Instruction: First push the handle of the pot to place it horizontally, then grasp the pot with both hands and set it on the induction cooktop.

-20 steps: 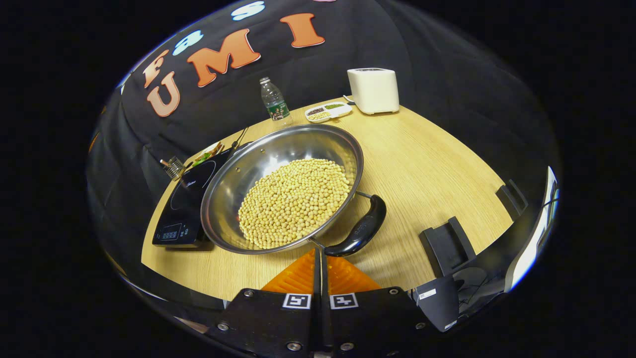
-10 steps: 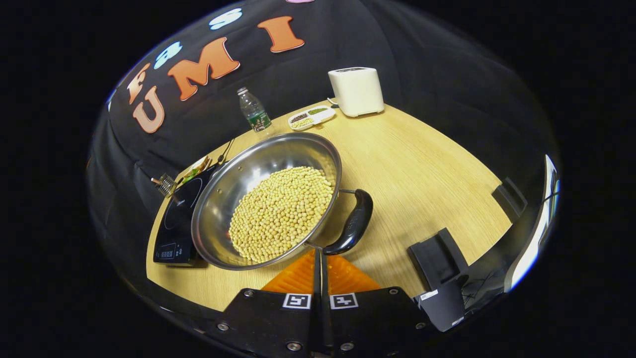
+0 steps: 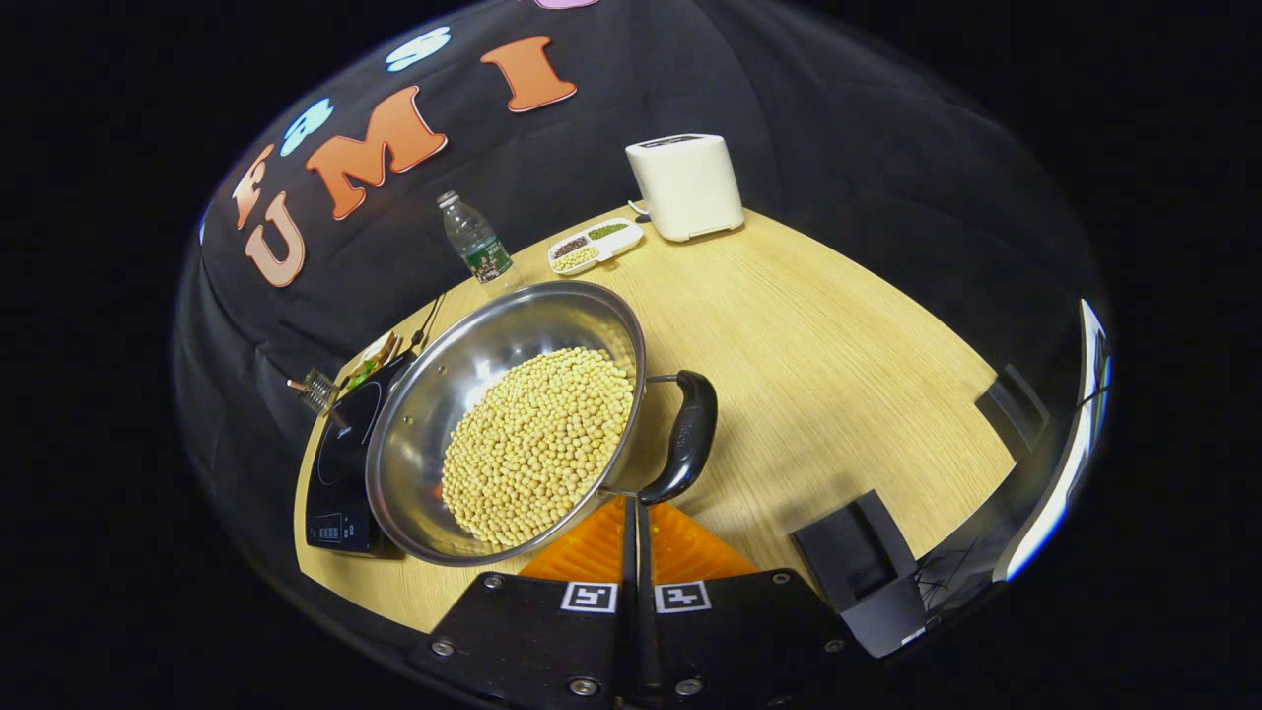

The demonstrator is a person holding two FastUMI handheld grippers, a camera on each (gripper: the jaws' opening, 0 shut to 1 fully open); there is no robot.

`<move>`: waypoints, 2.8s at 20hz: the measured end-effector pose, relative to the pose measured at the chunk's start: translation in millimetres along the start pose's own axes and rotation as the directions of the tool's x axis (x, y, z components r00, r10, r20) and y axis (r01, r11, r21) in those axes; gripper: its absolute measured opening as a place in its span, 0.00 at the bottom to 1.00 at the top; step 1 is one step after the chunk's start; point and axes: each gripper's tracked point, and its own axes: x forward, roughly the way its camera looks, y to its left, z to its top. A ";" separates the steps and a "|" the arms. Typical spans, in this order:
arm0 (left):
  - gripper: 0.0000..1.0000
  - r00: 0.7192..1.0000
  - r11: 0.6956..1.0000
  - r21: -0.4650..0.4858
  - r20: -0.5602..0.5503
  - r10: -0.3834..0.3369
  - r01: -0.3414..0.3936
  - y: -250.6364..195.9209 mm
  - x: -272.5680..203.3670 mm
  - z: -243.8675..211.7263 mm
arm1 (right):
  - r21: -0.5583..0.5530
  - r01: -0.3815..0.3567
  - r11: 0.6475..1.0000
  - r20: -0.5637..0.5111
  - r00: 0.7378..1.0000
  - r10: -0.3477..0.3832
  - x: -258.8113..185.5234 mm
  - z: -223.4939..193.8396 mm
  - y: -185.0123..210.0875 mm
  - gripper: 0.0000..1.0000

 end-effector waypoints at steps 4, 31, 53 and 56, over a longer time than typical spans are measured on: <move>0.98 1.000 1.000 -0.005 -0.009 -0.002 0.002 -5.0 20.9 -3.9 | 0.009 0.008 1.000 -0.005 1.000 -0.008 7.1 9.5 -3.8 0.00; 0.98 0.997 0.994 0.095 -0.041 -0.058 0.062 -67.3 60.4 -88.3 | 0.017 0.058 0.998 -0.002 0.998 -0.058 58.6 66.5 -22.2 0.00; 0.99 0.898 0.987 -0.105 -0.412 -0.154 0.121 -162.4 29.9 -335.2 | 0.015 0.072 0.997 0.016 0.997 -0.072 101.4 106.5 -26.6 0.00; 0.99 0.885 0.988 -0.069 -0.440 -0.152 0.135 -170.2 23.4 -347.9 | 0.008 0.069 0.998 0.022 0.997 -0.069 106.5 111.2 -27.4 0.00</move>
